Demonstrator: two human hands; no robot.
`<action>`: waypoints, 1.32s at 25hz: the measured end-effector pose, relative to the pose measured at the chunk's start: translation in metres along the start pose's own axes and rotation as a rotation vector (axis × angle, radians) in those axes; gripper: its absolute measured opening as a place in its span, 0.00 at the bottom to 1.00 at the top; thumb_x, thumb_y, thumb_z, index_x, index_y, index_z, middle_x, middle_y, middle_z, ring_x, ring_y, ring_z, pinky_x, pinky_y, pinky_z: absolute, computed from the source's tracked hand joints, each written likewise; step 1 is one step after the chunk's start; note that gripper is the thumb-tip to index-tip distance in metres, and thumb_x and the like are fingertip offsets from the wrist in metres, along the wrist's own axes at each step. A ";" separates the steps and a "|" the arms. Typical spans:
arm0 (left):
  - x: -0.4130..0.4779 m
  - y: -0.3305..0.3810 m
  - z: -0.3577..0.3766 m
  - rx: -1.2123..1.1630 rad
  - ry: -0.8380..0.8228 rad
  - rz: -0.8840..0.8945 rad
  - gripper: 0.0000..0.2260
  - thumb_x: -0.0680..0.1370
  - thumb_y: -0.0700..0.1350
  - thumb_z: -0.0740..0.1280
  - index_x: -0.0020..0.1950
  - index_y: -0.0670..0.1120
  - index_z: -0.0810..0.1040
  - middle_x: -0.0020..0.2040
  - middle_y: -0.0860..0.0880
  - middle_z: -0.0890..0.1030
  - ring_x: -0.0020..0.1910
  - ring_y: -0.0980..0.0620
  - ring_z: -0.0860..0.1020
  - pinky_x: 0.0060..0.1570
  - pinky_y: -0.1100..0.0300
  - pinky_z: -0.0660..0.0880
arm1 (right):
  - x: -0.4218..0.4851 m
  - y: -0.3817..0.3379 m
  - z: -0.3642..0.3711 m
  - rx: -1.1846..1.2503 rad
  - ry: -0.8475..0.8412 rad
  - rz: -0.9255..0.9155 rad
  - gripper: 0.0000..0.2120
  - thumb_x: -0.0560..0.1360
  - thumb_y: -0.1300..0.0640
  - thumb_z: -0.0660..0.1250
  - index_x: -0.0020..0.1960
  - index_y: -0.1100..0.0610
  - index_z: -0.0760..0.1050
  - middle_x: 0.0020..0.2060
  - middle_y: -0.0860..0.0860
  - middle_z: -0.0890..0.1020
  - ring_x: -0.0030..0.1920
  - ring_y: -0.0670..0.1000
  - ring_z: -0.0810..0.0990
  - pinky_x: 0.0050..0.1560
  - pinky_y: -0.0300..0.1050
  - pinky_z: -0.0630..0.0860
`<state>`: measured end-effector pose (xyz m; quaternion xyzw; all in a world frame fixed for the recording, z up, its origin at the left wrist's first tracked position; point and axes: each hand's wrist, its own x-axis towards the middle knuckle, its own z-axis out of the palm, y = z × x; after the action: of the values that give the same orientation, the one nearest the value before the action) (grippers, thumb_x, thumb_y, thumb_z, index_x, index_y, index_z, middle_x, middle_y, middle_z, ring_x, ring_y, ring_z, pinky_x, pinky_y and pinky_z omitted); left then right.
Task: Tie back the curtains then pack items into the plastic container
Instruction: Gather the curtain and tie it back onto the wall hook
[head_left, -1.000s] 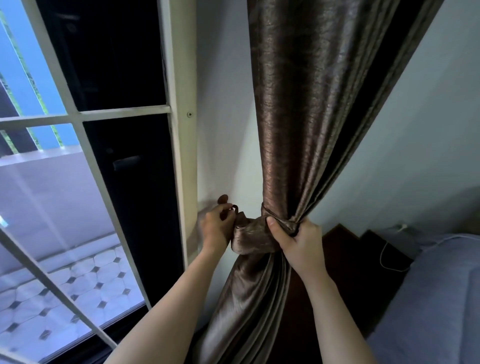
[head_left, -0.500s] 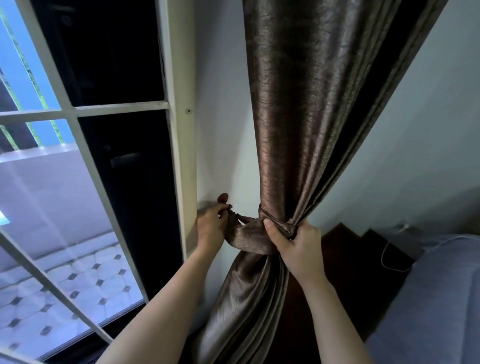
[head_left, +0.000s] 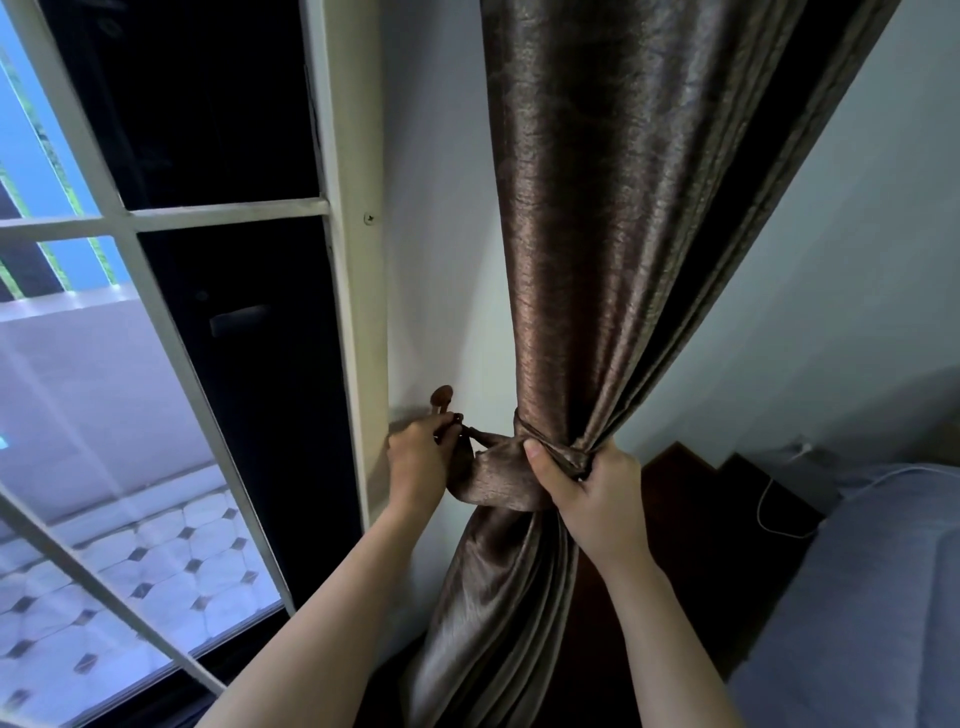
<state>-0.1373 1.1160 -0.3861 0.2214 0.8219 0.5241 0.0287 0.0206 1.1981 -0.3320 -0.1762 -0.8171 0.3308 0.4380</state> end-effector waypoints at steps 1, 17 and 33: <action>0.001 0.000 -0.001 0.024 -0.016 0.022 0.10 0.76 0.41 0.68 0.57 0.43 0.81 0.51 0.44 0.84 0.51 0.47 0.81 0.51 0.65 0.71 | -0.001 0.001 0.001 -0.002 0.002 0.003 0.20 0.69 0.43 0.67 0.42 0.62 0.78 0.33 0.53 0.83 0.39 0.45 0.81 0.35 0.25 0.71; -0.007 -0.001 0.004 0.196 -0.165 -0.100 0.12 0.77 0.42 0.61 0.58 0.43 0.78 0.54 0.41 0.81 0.55 0.41 0.78 0.55 0.53 0.75 | -0.005 -0.008 0.021 0.001 -0.018 0.000 0.22 0.69 0.41 0.67 0.45 0.60 0.79 0.36 0.48 0.84 0.40 0.45 0.81 0.38 0.28 0.74; -0.073 0.059 -0.119 -0.296 0.363 0.236 0.07 0.77 0.40 0.64 0.50 0.45 0.81 0.42 0.50 0.83 0.41 0.54 0.82 0.44 0.60 0.79 | -0.043 -0.055 0.041 0.215 -0.393 0.019 0.21 0.68 0.42 0.71 0.58 0.45 0.73 0.48 0.38 0.80 0.51 0.36 0.78 0.48 0.25 0.71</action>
<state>-0.0846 1.0072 -0.2943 0.2116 0.6962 0.6696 -0.1486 0.0106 1.1184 -0.3356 -0.0682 -0.8452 0.4479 0.2836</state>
